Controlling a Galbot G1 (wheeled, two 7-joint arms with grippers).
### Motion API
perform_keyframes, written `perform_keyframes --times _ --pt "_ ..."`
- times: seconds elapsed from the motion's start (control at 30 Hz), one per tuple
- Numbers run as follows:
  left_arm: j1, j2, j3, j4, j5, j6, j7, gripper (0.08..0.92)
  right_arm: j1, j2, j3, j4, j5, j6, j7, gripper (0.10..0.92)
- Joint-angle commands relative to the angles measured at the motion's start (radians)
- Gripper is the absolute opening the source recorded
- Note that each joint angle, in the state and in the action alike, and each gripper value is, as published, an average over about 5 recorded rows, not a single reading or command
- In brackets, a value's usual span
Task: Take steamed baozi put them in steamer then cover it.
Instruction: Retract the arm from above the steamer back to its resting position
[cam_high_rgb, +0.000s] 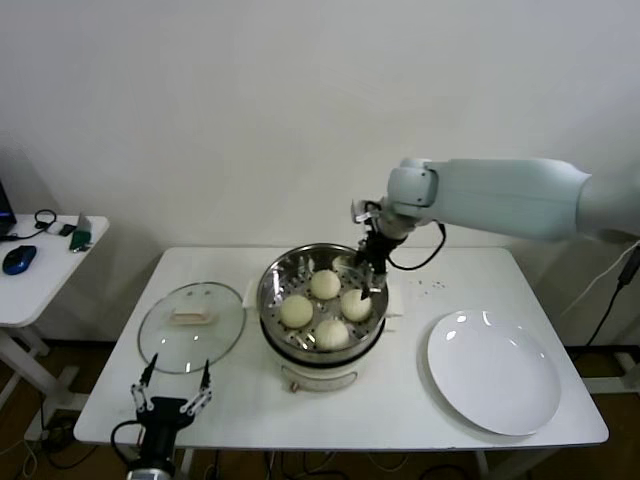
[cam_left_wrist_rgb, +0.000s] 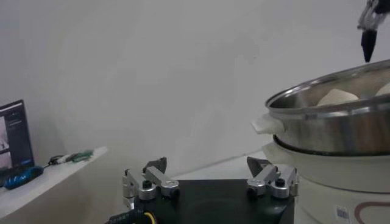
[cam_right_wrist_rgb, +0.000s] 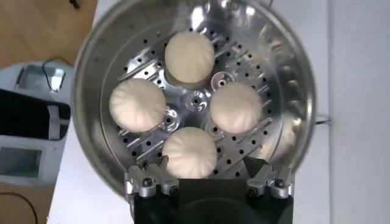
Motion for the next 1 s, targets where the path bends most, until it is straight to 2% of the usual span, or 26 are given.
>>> perform_keyframes --times 0.03,0.27,0.47,0.73,1.0 --pt "-0.004 0.002 0.001 0.002 0.001 0.002 -0.001 0.823 0.043 -0.225 0.078 0.072 0.054 0.117 0.025 0.823" --pt "-0.037 0.006 -0.007 0.013 0.021 0.001 -0.014 0.823 -0.156 -0.475 0.281 0.19 0.034 0.309 0.38 0.823" --pt "-0.052 0.018 -0.011 0.007 0.066 -0.007 0.003 0.823 -0.606 -0.639 0.717 0.262 -0.039 0.449 0.627 0.823" --pt "-0.065 0.01 0.006 -0.01 0.153 0.014 0.001 0.823 -1.165 -0.674 1.284 0.279 -0.099 0.552 0.739 0.823" --pt "-0.07 0.018 -0.003 -0.033 0.443 0.089 -0.044 0.823 -1.631 -0.566 1.815 0.294 -0.163 0.552 0.797 0.823"
